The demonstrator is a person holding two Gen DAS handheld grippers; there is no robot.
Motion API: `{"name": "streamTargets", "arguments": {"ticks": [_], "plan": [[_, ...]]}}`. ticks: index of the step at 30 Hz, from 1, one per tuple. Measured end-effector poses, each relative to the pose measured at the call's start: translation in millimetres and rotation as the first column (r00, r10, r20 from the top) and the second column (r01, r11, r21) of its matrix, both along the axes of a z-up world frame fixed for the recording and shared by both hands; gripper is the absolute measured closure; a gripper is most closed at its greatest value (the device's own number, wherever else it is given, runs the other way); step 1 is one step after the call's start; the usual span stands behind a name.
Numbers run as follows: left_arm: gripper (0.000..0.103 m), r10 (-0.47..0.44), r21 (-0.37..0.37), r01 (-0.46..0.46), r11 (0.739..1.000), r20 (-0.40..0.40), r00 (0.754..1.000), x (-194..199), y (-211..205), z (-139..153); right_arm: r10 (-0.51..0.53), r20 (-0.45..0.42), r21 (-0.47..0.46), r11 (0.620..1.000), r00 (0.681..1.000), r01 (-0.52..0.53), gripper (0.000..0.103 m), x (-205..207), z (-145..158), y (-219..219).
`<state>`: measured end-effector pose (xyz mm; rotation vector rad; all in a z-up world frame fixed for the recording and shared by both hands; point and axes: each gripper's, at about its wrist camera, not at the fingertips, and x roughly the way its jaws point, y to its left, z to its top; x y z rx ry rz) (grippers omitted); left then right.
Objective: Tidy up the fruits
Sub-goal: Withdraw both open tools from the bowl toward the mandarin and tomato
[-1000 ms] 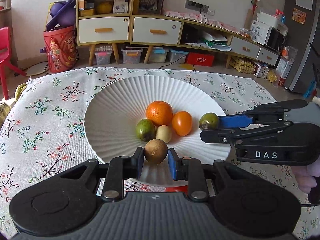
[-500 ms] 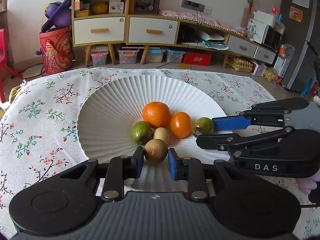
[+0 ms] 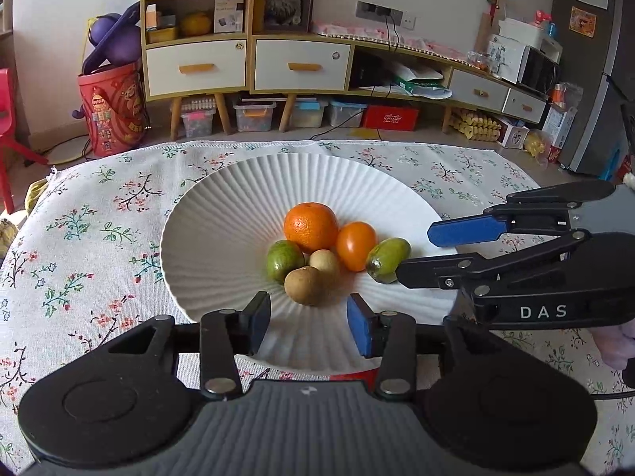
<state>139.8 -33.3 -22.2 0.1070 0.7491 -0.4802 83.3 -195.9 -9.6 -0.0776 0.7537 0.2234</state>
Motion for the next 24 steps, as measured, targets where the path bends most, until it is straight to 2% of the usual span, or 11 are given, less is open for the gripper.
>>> {"name": "streamTargets", "arguments": {"ticks": [5,9,17,24], "plan": [[0.060,0.010,-0.003,-0.010,1.000,0.015,1.000,-6,6,6,-0.003,0.007,0.001,1.000,1.000,0.003,0.051,-5,7,3],[0.055,0.016,-0.005,-0.016,1.000,0.021,1.000,-12,10,10,-0.001,0.005,-0.015,1.000,1.000,0.001,0.044,-10,10,7],[0.042,0.026,-0.007,-0.026,1.000,0.017,1.000,-21,15,15,-0.019,-0.005,-0.035,0.999,1.000,0.019,0.035,-19,14,8],[0.038,0.026,0.000,-0.026,1.000,0.005,1.000,-31,18,16,-0.053,-0.026,-0.031,0.998,0.998,0.052,0.031,-25,16,4]]}}
